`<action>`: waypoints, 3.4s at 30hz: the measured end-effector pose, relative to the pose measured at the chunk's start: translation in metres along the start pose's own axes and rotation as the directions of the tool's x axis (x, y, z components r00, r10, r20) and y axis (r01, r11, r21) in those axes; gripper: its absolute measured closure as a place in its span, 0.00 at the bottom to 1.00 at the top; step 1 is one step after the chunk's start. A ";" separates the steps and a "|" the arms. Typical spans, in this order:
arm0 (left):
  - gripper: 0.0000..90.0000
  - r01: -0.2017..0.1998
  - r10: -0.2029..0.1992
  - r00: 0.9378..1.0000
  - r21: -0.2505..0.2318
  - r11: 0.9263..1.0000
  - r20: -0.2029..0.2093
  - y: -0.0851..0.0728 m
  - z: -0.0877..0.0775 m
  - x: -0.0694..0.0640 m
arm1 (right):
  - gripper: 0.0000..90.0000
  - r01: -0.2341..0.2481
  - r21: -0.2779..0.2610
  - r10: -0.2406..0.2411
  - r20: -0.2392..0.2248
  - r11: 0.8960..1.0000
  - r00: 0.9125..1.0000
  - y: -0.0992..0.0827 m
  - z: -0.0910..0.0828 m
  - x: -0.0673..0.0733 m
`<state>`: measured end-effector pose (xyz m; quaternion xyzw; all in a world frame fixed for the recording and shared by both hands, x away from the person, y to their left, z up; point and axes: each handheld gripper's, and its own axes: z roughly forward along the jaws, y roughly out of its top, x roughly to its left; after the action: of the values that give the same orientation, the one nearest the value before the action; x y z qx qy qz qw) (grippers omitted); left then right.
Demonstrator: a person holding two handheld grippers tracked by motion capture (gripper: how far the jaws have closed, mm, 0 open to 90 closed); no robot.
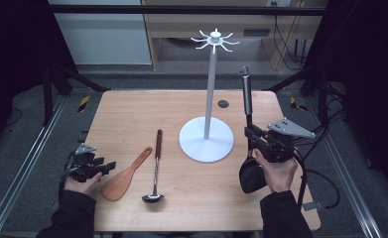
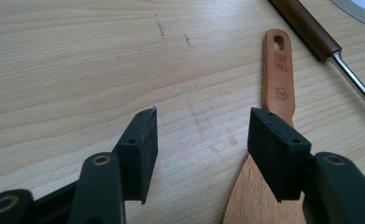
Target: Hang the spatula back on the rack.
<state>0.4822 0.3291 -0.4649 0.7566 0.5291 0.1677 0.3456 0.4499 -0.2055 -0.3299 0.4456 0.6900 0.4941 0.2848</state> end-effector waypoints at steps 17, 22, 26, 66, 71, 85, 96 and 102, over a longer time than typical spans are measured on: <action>0.48 -0.006 0.006 1.000 0.002 1.000 -0.003 0.000 0.001 -0.001 | 0.84 0.019 -0.092 -0.024 -0.049 0.996 0.998 0.020 -0.004 0.008; 0.48 -0.009 0.009 1.000 0.005 1.000 -0.004 0.000 0.002 -0.002 | 0.84 0.029 -0.104 -0.035 -0.055 0.994 0.998 0.026 0.001 0.011; 0.48 -0.009 0.009 1.000 0.004 1.000 -0.003 0.000 0.001 -0.002 | 0.84 0.028 -0.110 -0.034 -0.058 0.994 0.998 0.031 0.007 0.014; 0.48 -0.004 0.004 1.000 0.004 1.000 -0.004 0.000 0.001 0.000 | 0.84 0.012 -0.103 -0.021 -0.093 0.995 0.995 0.033 0.047 0.016; 0.48 -0.006 0.006 1.000 0.007 1.000 -0.003 0.000 0.002 0.000 | 0.83 0.008 -0.113 -0.020 -0.110 0.994 0.994 0.030 0.051 0.013; 0.48 -0.011 0.011 1.000 0.005 1.000 -0.002 0.000 0.002 -0.002 | 0.83 -0.007 -0.121 -0.010 -0.139 0.993 0.990 0.026 0.058 0.011; 0.48 -0.016 0.016 1.000 0.009 1.000 -0.001 0.001 0.002 -0.003 | 0.83 0.015 -0.139 -0.033 -0.127 0.990 0.991 0.024 0.062 0.012; 0.48 -0.014 0.014 1.000 0.007 1.000 0.002 0.001 0.002 -0.002 | 0.83 0.026 -0.154 -0.042 -0.100 0.988 0.994 0.022 0.065 0.012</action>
<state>0.4829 0.3260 -0.4656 0.7615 0.5242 0.1676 0.3423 0.5062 -0.1646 -0.3313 0.3845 0.6715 0.5630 0.2904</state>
